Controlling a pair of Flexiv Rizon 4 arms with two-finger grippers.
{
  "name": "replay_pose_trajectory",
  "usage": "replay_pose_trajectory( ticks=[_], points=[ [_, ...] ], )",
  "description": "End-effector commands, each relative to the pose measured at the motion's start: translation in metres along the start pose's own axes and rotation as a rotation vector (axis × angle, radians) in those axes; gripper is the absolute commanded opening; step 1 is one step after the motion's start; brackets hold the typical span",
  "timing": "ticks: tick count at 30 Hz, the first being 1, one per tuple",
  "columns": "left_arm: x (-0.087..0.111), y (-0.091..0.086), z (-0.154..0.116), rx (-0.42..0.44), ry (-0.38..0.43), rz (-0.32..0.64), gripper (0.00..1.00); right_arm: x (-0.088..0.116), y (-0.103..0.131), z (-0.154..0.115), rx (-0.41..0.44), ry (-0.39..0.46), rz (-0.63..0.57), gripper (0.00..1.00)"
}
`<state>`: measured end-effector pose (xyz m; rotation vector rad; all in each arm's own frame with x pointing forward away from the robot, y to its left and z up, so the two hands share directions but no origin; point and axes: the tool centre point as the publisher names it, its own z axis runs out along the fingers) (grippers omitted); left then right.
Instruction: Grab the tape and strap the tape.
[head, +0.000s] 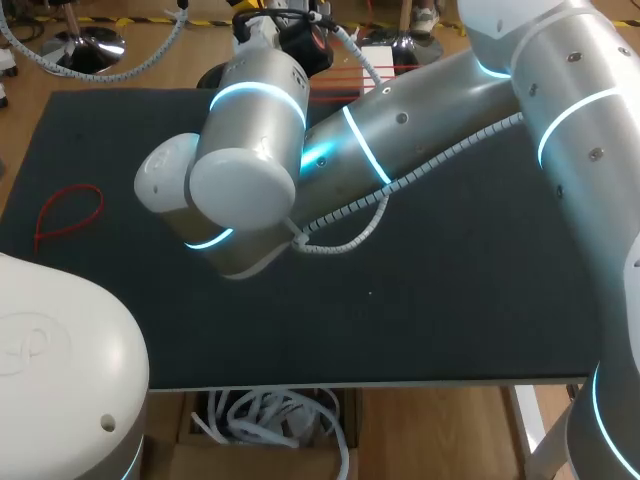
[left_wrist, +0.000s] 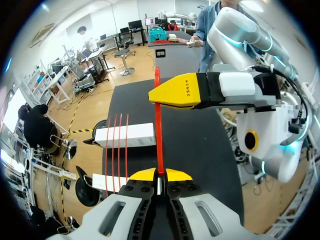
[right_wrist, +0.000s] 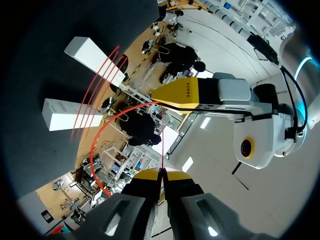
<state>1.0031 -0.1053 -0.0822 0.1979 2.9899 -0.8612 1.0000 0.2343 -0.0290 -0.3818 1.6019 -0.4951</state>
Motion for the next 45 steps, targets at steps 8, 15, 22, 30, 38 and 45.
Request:
replay_pose_trajectory(
  ticks=[8,15,22,30,38,45],
  points=[
    [0.0,-0.001,-0.001,-0.004,0.002,-0.002,0.0,0.001,0.004,-0.002,-0.014,0.008,-0.007,0.0],
    [0.0,-0.001,-0.001,-0.004,0.002,-0.002,0.0,0.0,0.003,0.0,-0.012,0.007,-0.007,0.0],
    [0.0,-0.001,-0.001,-0.004,0.002,-0.002,0.0,0.002,0.004,0.002,-0.008,0.011,-0.014,0.0],
    [0.0,-0.001,-0.001,-0.004,0.002,-0.002,0.0,0.005,0.008,0.002,-0.014,0.021,-0.019,0.0],
    [0.0,-0.001,-0.001,-0.004,0.002,-0.002,0.0,0.005,0.011,0.004,-0.013,0.051,-0.026,0.0],
    [0.0,-0.001,-0.001,-0.004,0.002,-0.002,0.0,-0.002,0.019,0.005,-0.023,0.035,-0.023,0.0]
  ],
)
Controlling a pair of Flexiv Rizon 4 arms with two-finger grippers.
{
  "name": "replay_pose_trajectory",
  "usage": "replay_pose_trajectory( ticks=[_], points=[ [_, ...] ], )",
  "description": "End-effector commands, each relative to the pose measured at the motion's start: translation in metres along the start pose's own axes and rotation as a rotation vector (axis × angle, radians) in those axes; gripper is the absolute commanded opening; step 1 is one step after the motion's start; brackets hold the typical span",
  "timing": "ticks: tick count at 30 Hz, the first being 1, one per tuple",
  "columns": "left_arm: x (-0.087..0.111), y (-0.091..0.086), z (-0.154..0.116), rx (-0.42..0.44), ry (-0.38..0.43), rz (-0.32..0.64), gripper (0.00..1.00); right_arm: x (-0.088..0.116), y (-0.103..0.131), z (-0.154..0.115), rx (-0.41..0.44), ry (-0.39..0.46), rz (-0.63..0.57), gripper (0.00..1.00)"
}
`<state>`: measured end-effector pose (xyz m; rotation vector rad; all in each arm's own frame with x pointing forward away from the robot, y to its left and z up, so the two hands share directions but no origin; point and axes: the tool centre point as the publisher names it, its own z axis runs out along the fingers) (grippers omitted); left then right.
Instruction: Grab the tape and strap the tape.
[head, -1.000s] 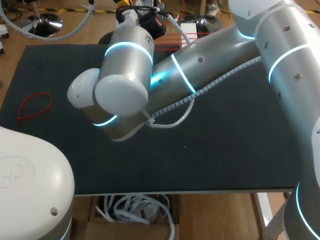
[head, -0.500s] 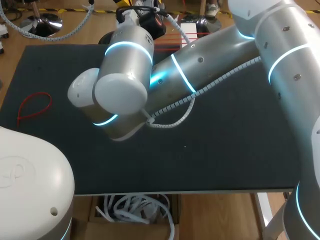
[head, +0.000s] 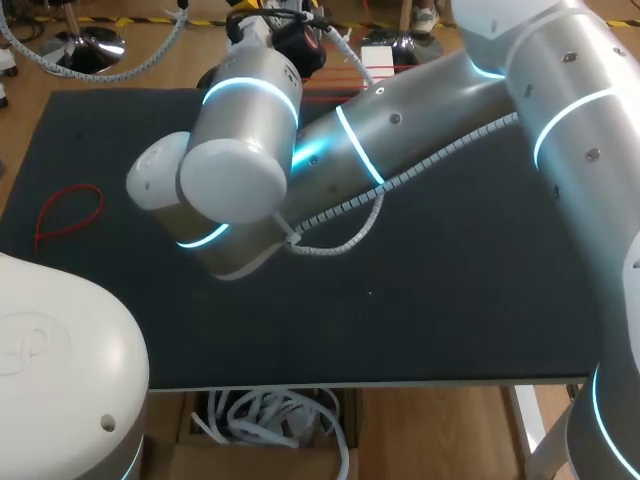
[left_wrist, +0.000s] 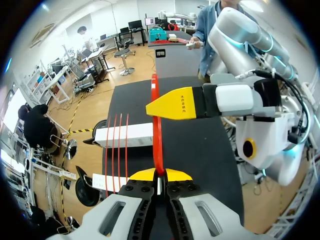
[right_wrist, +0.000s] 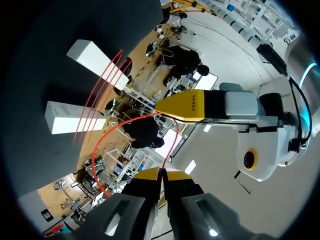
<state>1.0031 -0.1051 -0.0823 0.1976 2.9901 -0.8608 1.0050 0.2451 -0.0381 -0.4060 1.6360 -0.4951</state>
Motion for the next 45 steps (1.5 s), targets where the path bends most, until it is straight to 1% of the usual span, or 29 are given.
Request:
replay_pose_trajectory(
  ticks=[1,9,19,27,35,41,42,45],
  points=[
    [0.0,-0.001,-0.001,-0.003,0.002,-0.002,0.0,-0.004,0.006,0.0,-0.002,0.005,-0.01,0.0],
    [0.0,-0.001,-0.001,-0.003,0.002,-0.002,0.0,-0.004,0.01,0.0,-0.012,0.011,-0.023,0.0],
    [0.0,-0.001,-0.001,-0.003,0.002,-0.002,0.0,0.001,-0.001,0.002,0.012,0.029,-0.025,0.0],
    [0.0,-0.001,-0.001,-0.003,0.002,-0.002,0.0,0.01,-0.002,0.001,0.01,0.054,-0.037,0.0],
    [0.0,-0.001,-0.001,-0.003,0.002,-0.002,0.0,0.011,-0.002,0.001,0.009,0.06,-0.044,0.0],
    [0.0,-0.001,-0.001,-0.003,0.002,-0.002,0.0,0.005,-0.009,0.001,0.025,0.045,0.002,0.0],
    [0.0,-0.001,-0.001,-0.003,0.002,-0.002,0.0,0.005,-0.01,0.001,0.023,0.031,0.0,0.0],
    [0.0,-0.001,-0.001,-0.003,0.002,-0.002,0.0,0.007,-0.013,-0.001,0.018,0.026,0.016,0.0]
  ],
)
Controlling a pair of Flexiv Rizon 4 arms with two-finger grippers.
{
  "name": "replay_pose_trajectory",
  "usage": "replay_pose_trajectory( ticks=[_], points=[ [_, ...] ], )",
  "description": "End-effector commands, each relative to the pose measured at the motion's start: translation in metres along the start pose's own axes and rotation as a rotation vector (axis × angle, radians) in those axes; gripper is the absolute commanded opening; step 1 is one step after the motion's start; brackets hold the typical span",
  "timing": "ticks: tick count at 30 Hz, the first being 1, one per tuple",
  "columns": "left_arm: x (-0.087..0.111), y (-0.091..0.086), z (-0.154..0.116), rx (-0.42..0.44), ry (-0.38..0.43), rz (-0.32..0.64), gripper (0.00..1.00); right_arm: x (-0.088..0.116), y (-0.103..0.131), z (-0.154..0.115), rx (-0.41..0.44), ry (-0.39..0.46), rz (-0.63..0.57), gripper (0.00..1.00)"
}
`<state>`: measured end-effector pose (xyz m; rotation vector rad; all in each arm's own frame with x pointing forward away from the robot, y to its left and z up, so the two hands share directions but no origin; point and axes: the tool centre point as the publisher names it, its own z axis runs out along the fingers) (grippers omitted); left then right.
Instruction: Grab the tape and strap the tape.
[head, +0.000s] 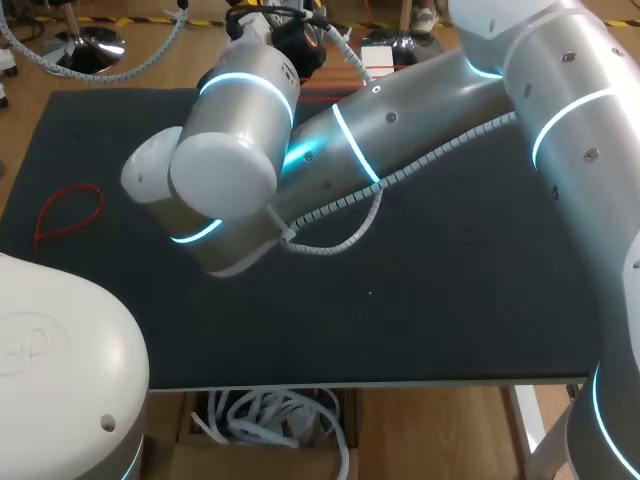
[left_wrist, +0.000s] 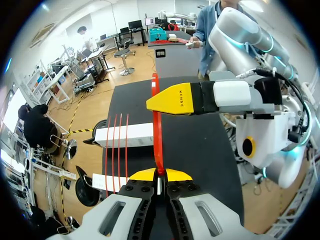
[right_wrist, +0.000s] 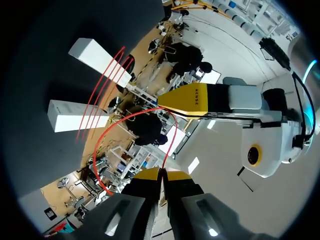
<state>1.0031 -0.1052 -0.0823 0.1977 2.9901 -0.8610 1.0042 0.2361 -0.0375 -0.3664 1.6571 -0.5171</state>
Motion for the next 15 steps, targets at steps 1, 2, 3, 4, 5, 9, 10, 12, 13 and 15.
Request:
replay_pose_trajectory(
  ticks=[1,2,3,4,5,9,10,12,13,15],
  points=[
    [-0.0002,-0.0008,-0.0008,-0.003,0.002,-0.002,0.0,0.0037,-0.0051,-0.0006,-0.014,0.003,0.007,0.0],
    [-0.0002,-0.0008,-0.0008,-0.003,0.002,-0.002,0.0,0.0043,-0.0051,-0.0008,-0.02,0.003,0.014,0.0],
    [-0.0002,-0.0008,-0.0008,-0.003,0.002,-0.002,0.0,0.0047,-0.0051,-0.0013,-0.034,0.001,0.024,0.0],
    [-0.0002,-0.0008,-0.0008,-0.003,0.002,-0.002,0.0,0.0041,-0.0053,-0.0022,-0.048,0.003,0.04,0.0],
    [-0.0002,-0.0008,-0.0008,-0.003,0.002,-0.002,0.0,0.0033,-0.006,-0.0025,-0.052,0.006,0.048,0.0],
    [-0.0002,-0.0008,-0.0008,-0.003,0.002,-0.002,0.0,0.0005,-0.0089,-0.0028,-0.075,-0.016,0.094,0.0],
    [-0.0002,-0.0008,-0.0008,-0.003,0.002,-0.002,0.0,0.0005,-0.0089,-0.0028,-0.075,-0.016,0.094,0.0],
    [-0.0002,-0.0008,-0.0008,-0.003,0.002,-0.002,0.0,0.0005,-0.0089,-0.0028,-0.075,-0.016,0.094,0.0],
    [-0.0002,-0.0008,-0.0008,-0.003,0.002,-0.002,0.0,0.0005,-0.0089,-0.0028,-0.075,-0.016,0.094,0.0],
    [-0.0002,-0.0008,-0.0008,-0.003,0.002,-0.002,0.0,0.0005,-0.0089,-0.0028,-0.075,-0.016,0.094,0.0]
  ],
)
